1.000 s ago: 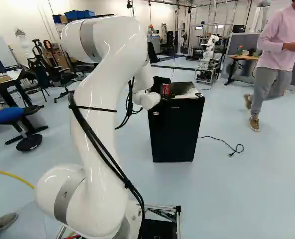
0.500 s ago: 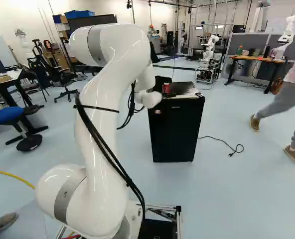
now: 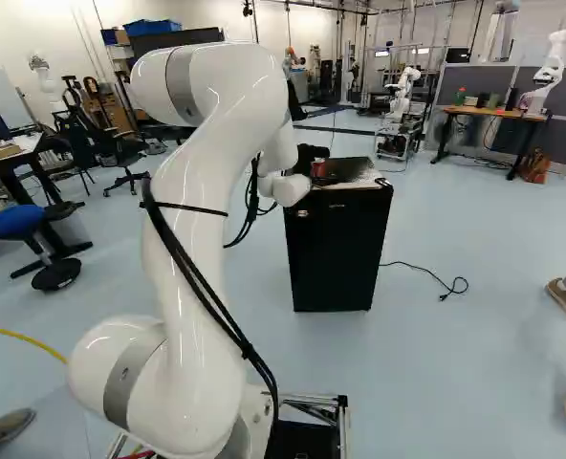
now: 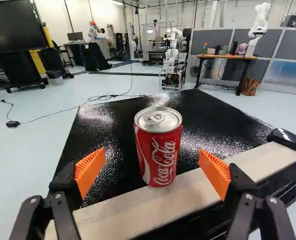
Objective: Grab a drink from the fridge
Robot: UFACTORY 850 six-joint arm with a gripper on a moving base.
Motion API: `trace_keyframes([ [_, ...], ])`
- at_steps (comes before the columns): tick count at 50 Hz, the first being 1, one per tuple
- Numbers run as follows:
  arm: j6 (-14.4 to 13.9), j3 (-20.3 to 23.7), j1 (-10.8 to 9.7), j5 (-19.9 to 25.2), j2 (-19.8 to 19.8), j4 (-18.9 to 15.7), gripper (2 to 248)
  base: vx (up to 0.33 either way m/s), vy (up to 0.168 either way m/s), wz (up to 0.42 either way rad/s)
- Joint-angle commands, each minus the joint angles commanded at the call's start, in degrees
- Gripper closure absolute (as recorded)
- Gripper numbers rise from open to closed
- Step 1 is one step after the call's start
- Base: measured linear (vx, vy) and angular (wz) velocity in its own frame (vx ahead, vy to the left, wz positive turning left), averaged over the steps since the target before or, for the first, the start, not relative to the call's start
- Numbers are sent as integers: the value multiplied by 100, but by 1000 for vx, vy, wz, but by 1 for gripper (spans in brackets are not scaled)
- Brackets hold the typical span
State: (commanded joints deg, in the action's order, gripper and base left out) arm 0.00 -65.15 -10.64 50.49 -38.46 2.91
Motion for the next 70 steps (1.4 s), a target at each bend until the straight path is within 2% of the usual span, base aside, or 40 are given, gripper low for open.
trace_keyframes([
  [8, 0, 0, 0, 0, 1, 0, 5, 0, 0, 0],
  [9, 0, 0, 0, 0, 1, 0, 39, 0, 0, 0],
  [13, 0, 0, 0, 0, 1, 0, 39, 0, 0, 0],
  [14, 0, 0, 0, 0, 1, 0, 77, 0, 0, 0],
  [19, 0, 1, 0, 0, 8, 0, 77, 0, 0, 0],
  [20, 0, 2, 0, 0, 14, 0, 116, 0, 0, 0],
  [24, 0, 8, 0, 0, 46, 0, 116, 0, 0, 0],
  [25, 0, 9, 0, 0, 56, 0, 151, 0, 0, 0],
  [70, 0, 45, 0, 0, 531, 0, 154, 0, 0, 0],
])
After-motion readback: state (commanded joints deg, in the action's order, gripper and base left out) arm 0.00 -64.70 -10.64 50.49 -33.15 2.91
